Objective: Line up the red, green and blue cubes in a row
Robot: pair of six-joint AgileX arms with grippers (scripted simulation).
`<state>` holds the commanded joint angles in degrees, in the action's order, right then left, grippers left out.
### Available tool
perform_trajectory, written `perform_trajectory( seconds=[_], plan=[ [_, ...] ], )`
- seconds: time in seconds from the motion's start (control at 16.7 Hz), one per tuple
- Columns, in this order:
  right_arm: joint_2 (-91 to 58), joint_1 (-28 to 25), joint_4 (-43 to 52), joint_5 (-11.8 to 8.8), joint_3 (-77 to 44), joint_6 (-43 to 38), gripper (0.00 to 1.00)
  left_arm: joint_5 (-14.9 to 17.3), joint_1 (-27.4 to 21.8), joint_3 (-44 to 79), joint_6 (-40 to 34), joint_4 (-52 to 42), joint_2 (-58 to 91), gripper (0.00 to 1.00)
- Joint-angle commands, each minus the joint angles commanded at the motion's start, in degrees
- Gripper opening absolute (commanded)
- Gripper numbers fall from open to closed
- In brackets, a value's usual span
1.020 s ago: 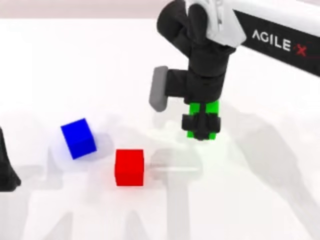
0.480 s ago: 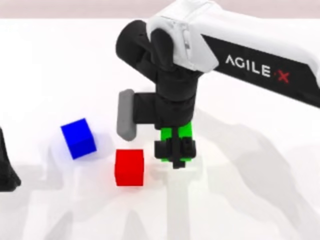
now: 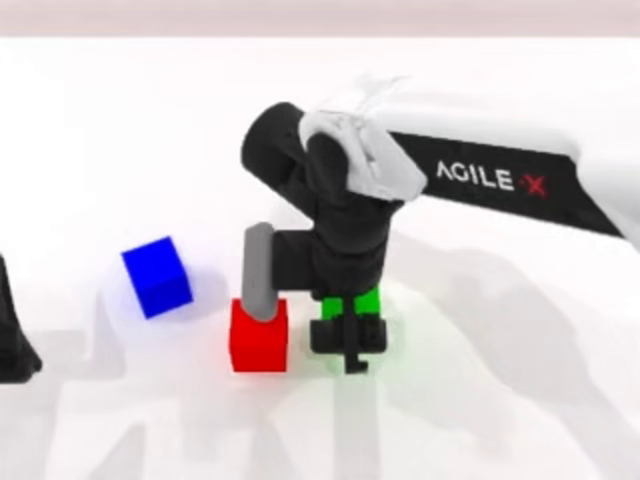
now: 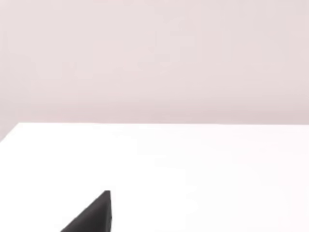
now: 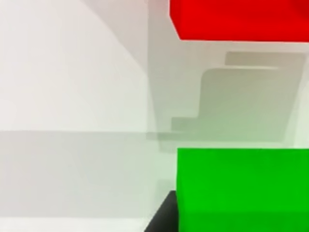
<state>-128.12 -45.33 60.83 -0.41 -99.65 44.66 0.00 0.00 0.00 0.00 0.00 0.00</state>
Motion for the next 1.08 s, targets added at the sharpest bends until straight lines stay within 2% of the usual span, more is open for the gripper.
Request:
perform_trajectory(
  seconds=[0.3, 1.08],
  plan=[
    [-0.39, -0.03, -1.73, 0.04, 1.67, 0.03, 0.00, 0.00, 0.00, 0.00, 0.00, 0.00, 0.00, 1.00],
    [-0.39, -0.03, -1.73, 0.04, 1.67, 0.03, 0.98, 0.00, 0.00, 0.00, 0.00, 0.00, 0.00, 1.00]
  ],
)
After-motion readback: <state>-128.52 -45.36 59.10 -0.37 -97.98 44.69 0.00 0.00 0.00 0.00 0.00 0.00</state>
